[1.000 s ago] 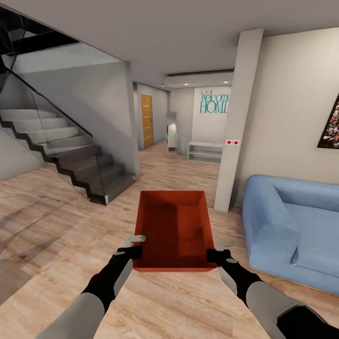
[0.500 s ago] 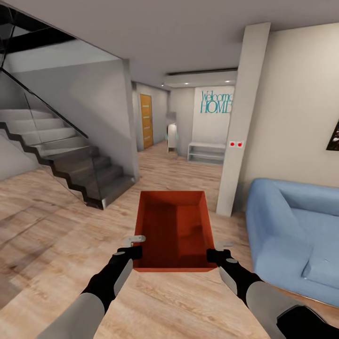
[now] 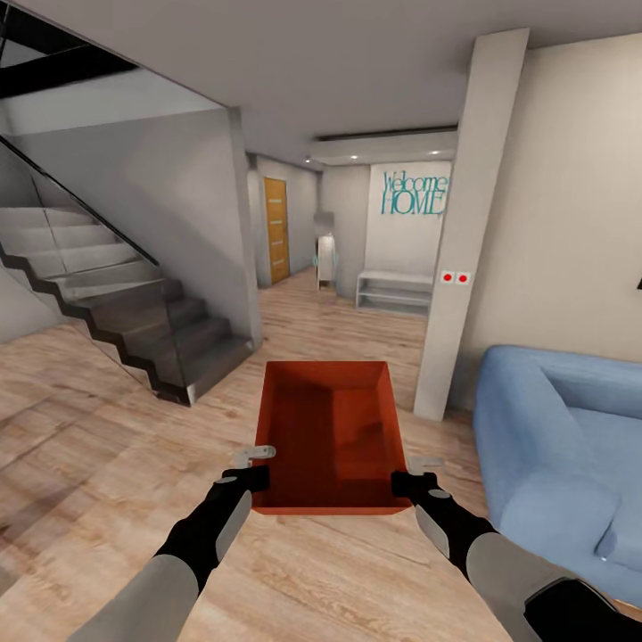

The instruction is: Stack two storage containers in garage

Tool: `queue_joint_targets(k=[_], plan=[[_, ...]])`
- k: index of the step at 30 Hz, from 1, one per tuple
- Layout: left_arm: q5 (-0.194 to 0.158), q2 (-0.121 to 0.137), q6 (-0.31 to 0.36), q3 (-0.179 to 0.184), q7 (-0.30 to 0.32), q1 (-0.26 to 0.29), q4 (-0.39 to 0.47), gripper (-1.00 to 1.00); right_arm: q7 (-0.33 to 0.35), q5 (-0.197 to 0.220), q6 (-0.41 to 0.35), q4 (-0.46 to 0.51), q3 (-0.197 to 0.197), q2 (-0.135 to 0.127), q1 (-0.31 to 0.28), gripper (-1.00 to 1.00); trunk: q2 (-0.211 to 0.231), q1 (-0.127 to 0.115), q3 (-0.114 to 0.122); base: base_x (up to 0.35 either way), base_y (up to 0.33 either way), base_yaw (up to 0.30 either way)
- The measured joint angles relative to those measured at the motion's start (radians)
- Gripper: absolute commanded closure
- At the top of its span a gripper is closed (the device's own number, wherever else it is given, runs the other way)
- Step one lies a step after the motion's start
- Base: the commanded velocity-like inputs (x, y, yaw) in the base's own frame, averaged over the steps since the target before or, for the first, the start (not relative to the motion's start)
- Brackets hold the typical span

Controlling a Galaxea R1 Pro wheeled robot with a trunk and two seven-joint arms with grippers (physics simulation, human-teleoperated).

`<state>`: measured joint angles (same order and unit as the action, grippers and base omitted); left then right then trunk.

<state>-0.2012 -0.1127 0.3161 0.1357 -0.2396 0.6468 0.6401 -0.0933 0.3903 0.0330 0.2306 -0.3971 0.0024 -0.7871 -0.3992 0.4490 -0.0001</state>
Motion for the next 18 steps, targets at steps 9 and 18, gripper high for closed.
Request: queue_joint_targets(k=[9,18], plan=[[-0.001,0.001,0.004,0.001,0.000,0.000,0.001,1.00,-0.001,0.001,-0.002,0.000,0.000,0.001,0.000,1.00,0.000,0.000,0.000,0.322,0.000,-0.069],[-0.002,0.002,0.005,0.001,0.000,0.000,0.001,1.00,-0.001,0.001,-0.003,0.000,0.000,0.001,0.000,1.00,0.000,0.000,0.000,0.322,0.000,-0.199]])
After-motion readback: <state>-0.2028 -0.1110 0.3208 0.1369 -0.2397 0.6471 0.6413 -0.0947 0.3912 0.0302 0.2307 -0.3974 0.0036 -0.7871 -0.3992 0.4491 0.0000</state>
